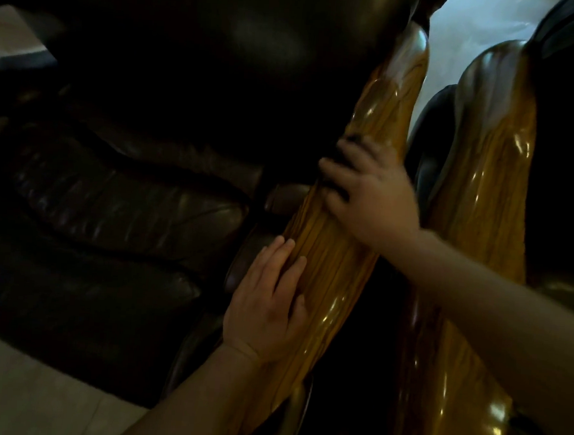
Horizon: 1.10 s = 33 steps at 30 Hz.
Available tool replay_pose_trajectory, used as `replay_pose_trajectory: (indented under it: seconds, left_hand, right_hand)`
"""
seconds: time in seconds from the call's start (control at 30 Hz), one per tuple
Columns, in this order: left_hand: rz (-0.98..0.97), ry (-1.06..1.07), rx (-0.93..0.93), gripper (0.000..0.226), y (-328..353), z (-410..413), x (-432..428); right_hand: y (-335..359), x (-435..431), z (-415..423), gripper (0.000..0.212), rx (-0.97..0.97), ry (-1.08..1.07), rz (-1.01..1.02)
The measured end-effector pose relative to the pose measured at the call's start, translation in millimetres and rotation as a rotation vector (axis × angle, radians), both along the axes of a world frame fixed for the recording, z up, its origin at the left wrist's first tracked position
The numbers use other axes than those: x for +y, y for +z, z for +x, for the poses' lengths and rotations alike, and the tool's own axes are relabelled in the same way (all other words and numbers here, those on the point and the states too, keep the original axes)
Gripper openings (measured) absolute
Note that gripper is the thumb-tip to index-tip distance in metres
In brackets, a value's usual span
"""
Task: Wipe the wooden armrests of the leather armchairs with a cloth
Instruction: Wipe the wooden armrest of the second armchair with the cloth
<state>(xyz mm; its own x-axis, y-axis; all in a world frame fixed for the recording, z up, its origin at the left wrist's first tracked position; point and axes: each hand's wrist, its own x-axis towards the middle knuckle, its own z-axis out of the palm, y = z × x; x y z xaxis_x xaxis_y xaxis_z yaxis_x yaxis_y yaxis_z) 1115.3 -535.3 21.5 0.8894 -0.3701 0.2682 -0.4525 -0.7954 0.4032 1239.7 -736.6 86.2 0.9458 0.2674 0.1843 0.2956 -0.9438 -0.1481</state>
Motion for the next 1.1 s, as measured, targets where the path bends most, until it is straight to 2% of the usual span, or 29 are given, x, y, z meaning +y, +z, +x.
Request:
replay_pose_trajectory:
  seconds: [0.07, 0.13, 0.17, 0.27, 0.33, 0.47, 0.57, 0.63, 0.67, 0.73, 0.8, 0.83, 1.1]
  left_hand:
    - [0.008, -0.005, 0.000, 0.047, 0.2, -0.8, 0.4]
    - [0.008, -0.003, 0.003, 0.046, 0.1, 0.4, 1.4]
    - [0.000, -0.004, 0.006, 0.047, 0.0, 0.2, 1.5]
    - [-0.002, -0.001, 0.029, 0.048, 2.5, -0.2, -0.2]
    - [0.035, 0.004, 0.041, 0.050, 5.0, 0.2, -1.2]
    - [0.099, -0.035, 0.079, 0.057, 2.1, -24.4, 15.9]
    - [0.089, -0.094, 0.091, 0.062, -3.9, -71.6, 41.8]
    - [0.115, -0.123, 0.101, 0.063, -9.1, -98.0, 57.1]
    - [0.130, -0.117, 0.113, 0.064, -12.4, -106.9, 63.8]
    - [0.137, -0.058, 0.161, 0.065, -17.2, -119.2, 74.4]
    - [0.144, -0.021, 0.216, 0.065, -19.4, -127.8, 80.3]
    - [0.155, -0.022, 0.225, 0.065, -20.5, -131.2, 81.8]
    - [0.207, -0.048, 0.251, 0.066, -19.0, -135.1, 85.2]
  right_hand:
    - [-8.2, 6.1, -47.6, 0.049, -0.001, 0.216, -0.028]
    - [-4.2, -7.3, -50.8, 0.049, 0.043, 0.341, -0.085]
    - [-2.2, -11.9, -41.5, 0.050, 0.040, 0.310, -0.101]
    - [-0.2, -2.6, -16.2, 0.050, 0.021, -0.042, -0.008]
    - [-3.7, 15.7, -21.7, 0.050, 0.006, -0.179, 0.015]
    - [-16.9, 36.6, -81.5, 0.053, -0.039, -0.065, -0.052]
    - [-24.1, 39.7, -125.8, 0.054, 0.032, 0.187, -0.117]
    - [-15.0, 25.6, -109.2, 0.057, 0.063, 0.299, -0.203]
    - [-10.2, 20.8, -92.2, 0.059, 0.064, 0.264, -0.224]
    - [-3.1, 22.4, -68.6, 0.062, 0.082, 0.058, -0.168]
    - [-8.4, 41.0, -70.2, 0.062, 0.047, -0.128, -0.106]
    - [-14.2, 52.5, -79.4, 0.060, 0.015, -0.154, -0.114]
    - [-46.4, 91.3, -155.5, 0.056, -0.042, 0.021, -0.180]
